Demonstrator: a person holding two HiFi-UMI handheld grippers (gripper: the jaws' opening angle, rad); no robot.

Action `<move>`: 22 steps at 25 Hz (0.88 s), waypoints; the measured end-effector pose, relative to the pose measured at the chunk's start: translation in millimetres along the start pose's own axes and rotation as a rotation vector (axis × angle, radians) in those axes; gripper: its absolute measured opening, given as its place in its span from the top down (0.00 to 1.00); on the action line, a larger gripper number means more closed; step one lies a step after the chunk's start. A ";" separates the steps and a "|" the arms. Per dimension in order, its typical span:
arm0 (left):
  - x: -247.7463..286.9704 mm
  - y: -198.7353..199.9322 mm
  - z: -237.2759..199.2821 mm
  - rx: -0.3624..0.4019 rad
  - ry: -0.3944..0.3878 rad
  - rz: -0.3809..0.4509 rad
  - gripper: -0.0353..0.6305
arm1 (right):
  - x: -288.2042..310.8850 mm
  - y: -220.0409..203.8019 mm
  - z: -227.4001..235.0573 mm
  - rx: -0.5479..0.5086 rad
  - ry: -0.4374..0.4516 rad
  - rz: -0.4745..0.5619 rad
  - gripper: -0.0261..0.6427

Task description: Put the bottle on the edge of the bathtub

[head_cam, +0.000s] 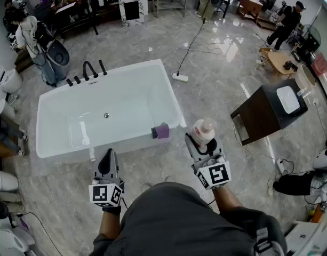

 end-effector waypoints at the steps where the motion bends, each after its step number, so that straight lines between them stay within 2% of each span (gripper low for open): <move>1: -0.3 -0.8 0.5 -0.001 0.001 -0.001 0.95 | -0.8 -1.7 0.5 0.004 -0.001 -0.002 0.61; 12: -3.2 -5.0 4.9 0.002 0.016 -0.008 0.95 | -4.5 -6.3 4.5 0.022 0.006 0.000 0.61; 22: 12.1 -13.3 14.8 0.003 0.056 -0.022 0.95 | 6.9 -17.7 27.7 0.031 0.032 -0.010 0.61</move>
Point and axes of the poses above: the fingertips, and each gripper's own axes: x forward along the fingers, z to its right, y out of its top, the point moved 6 cm from there along -x, backward along the fingers, and after that the axes turned 3 degrees about -y, right-handed, at the moved point
